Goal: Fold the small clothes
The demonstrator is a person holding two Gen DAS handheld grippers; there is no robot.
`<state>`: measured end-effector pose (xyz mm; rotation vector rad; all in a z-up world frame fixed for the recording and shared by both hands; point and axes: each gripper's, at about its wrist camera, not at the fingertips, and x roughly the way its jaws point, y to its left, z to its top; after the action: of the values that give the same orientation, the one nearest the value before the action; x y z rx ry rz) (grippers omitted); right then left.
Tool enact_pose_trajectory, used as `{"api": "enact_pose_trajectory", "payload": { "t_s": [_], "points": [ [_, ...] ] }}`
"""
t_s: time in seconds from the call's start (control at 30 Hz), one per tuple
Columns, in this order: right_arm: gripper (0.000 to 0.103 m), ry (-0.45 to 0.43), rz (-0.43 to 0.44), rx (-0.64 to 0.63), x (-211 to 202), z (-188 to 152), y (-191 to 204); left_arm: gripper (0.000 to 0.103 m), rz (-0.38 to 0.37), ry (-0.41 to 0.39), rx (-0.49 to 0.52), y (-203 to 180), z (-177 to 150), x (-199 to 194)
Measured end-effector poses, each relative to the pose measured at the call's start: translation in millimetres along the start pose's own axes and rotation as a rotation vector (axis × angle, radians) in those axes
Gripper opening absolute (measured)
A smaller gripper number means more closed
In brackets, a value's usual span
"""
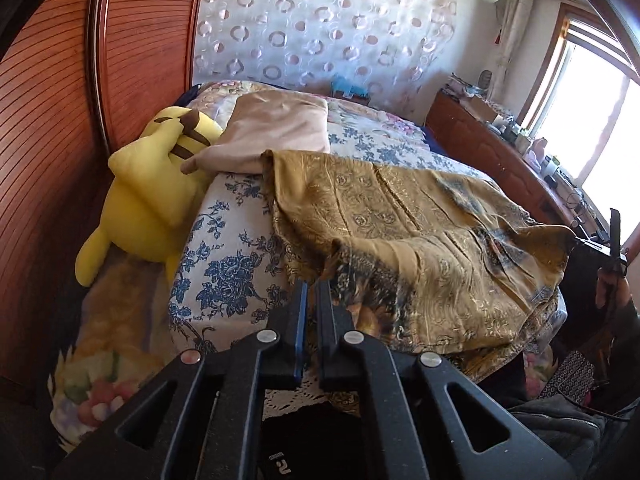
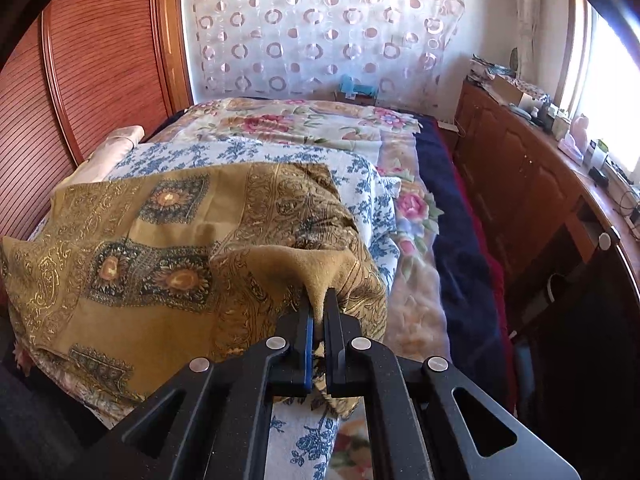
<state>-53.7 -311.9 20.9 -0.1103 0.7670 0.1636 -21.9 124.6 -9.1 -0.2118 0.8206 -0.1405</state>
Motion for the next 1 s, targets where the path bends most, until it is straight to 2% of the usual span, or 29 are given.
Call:
{"api": "enact_pose_trajectory", "payload": {
  "t_s": [0.03,0.1,0.2,0.33,0.37,0.47,0.6,0.77,1.0],
  "points": [
    [0.002,0.007,-0.002,-0.001,0.3,-0.1,-0.9,0.019,0.004,-0.002,0.006,-1.1,0.2,2.5],
    [0.003,0.017,-0.004,-0.002,0.1,-0.4,-1.5,0.025,0.005,-0.011,0.016,-3.3,2.7,6.8],
    [0.008,0.016,-0.006,-0.008,-2.5,0.0,-1.5,0.043,-0.012,-0.017,0.016,-5.5,9.7,13.3],
    [0.04,-0.005,0.001,-0.007,-6.0,0.5,-3.1,0.044,-0.038,-0.035,0.008,-6.0,19.6,16.4],
    [0.042,-0.008,-0.001,-0.005,-5.5,-0.2,-3.1,0.044,-0.04,-0.039,0.01,-7.0,21.9,17.7],
    [0.043,-0.02,-0.007,0.002,-5.0,-2.9,-3.2,0.044,-0.032,-0.019,0.011,-7.3,24.7,31.5],
    [0.043,-0.051,-0.015,0.001,-7.2,-6.6,-0.9,0.044,-0.007,0.06,0.0,-2.5,12.0,57.3],
    [0.047,-0.093,0.029,-0.016,-7.8,-5.6,12.9,0.044,0.004,0.124,-0.028,5.1,-9.0,74.3],
    [0.048,-0.106,0.092,-0.045,7.6,2.2,41.7,0.044,0.013,0.108,-0.027,0.0,-17.5,76.2]
  ]
}}
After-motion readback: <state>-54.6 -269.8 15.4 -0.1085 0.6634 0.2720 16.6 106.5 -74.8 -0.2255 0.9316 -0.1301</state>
